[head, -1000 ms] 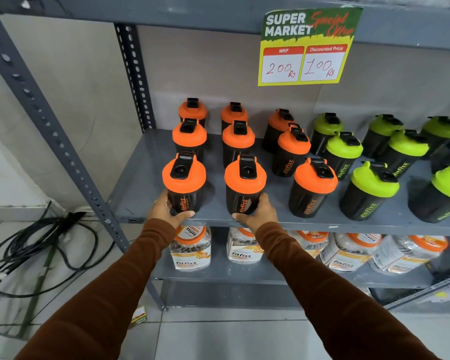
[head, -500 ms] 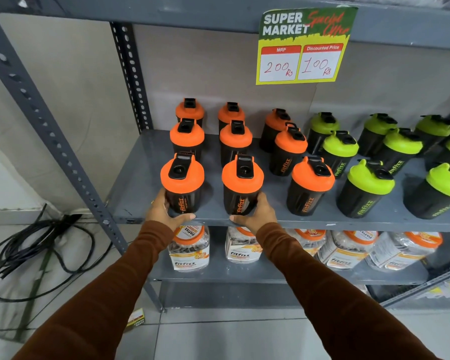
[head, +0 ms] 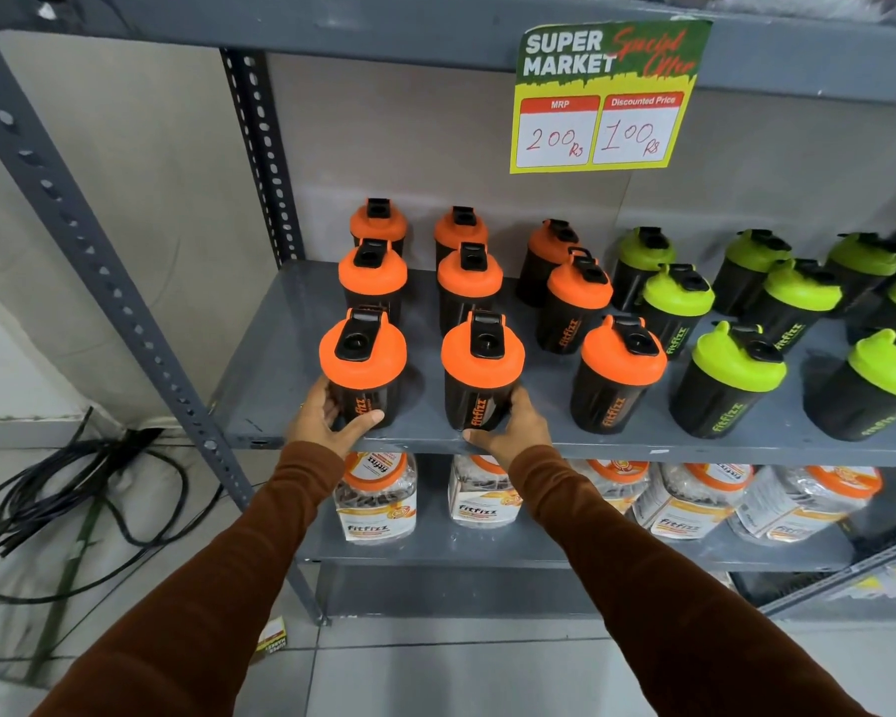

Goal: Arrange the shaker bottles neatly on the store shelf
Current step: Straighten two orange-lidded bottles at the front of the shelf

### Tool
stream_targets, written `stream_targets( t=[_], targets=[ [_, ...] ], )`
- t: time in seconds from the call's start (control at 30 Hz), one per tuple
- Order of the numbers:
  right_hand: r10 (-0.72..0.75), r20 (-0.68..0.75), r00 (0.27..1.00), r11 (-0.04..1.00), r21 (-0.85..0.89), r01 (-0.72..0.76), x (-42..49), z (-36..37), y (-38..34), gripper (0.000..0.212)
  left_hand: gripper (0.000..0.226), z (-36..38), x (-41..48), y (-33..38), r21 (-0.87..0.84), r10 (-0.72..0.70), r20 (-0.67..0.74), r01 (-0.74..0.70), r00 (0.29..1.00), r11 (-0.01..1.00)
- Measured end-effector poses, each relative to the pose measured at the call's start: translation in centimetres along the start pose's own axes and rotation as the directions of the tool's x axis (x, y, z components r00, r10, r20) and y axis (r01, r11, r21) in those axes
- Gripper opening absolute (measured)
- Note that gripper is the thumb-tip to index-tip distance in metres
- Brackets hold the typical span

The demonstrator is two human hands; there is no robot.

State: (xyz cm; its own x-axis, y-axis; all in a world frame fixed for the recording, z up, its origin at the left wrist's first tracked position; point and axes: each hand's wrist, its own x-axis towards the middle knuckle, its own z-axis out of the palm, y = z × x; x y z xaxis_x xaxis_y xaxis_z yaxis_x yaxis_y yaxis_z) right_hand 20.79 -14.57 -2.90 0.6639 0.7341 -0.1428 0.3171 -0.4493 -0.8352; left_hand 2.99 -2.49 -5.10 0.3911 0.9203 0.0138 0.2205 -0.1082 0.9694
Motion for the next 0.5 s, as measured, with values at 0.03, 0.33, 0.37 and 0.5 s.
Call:
stream_targets(
  t=[0.03, 0.33, 0.37, 0.5],
  targets=[
    [0.000, 0.000, 1.000, 1.000, -0.001, 0.000, 0.04, 0.00, 0.02, 0.066, 0.065, 0.03, 0.04, -0.06, -0.002, 0.003, 0.001, -0.003, 1.000, 1.000],
    [-0.001, 0.003, 1.000, 1.000, 0.011, 0.001, 0.10, 0.02, 0.16, 0.064, 0.067, 0.05, 0.21, -0.36, 0.005, -0.007, 0.009, 0.007, 1.000, 1.000],
    [-0.002, 0.004, 1.000, 1.000, 0.009, 0.002, 0.11, 0.03, 0.18, 0.065, 0.067, 0.09, 0.26, -0.42, 0.008, -0.008, 0.007, 0.008, 1.000, 1.000],
    [0.001, 0.006, 1.000, 1.000, 0.010, -0.001, 0.16, 0.06, 0.21, 0.067, 0.072, 0.05, 0.29, -0.38, 0.012, 0.021, 0.004, -0.021, 1.000, 1.000]
  ],
)
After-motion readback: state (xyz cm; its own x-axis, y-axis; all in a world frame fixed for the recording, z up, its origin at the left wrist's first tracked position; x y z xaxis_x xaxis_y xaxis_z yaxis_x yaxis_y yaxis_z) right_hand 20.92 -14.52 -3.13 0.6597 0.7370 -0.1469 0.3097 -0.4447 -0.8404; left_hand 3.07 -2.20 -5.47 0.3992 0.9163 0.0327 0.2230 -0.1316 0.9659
